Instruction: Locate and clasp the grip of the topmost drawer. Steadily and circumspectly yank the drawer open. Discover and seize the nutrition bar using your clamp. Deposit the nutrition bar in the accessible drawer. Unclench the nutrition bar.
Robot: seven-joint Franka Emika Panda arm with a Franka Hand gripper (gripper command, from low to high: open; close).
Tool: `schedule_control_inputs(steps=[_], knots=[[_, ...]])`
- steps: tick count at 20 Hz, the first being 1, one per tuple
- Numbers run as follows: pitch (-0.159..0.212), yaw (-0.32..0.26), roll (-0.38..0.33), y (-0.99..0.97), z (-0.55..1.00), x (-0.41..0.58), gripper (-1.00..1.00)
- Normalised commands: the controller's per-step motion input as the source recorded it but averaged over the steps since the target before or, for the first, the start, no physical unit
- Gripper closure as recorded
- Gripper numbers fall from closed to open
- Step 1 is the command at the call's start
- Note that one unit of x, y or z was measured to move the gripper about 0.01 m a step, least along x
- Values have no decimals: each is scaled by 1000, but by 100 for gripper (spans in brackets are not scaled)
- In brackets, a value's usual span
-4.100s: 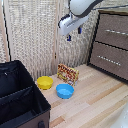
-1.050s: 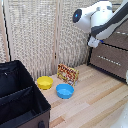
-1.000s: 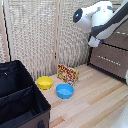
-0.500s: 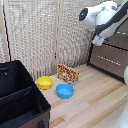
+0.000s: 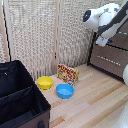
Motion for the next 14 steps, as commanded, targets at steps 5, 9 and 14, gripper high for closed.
schedule_control_inputs(steps=[5, 9, 14], knots=[[21, 0, 91, -281, 2, 0, 100], [14, 0, 141, -281, 84, -5, 100], [24, 0, 159, -343, 186, 0, 100]])
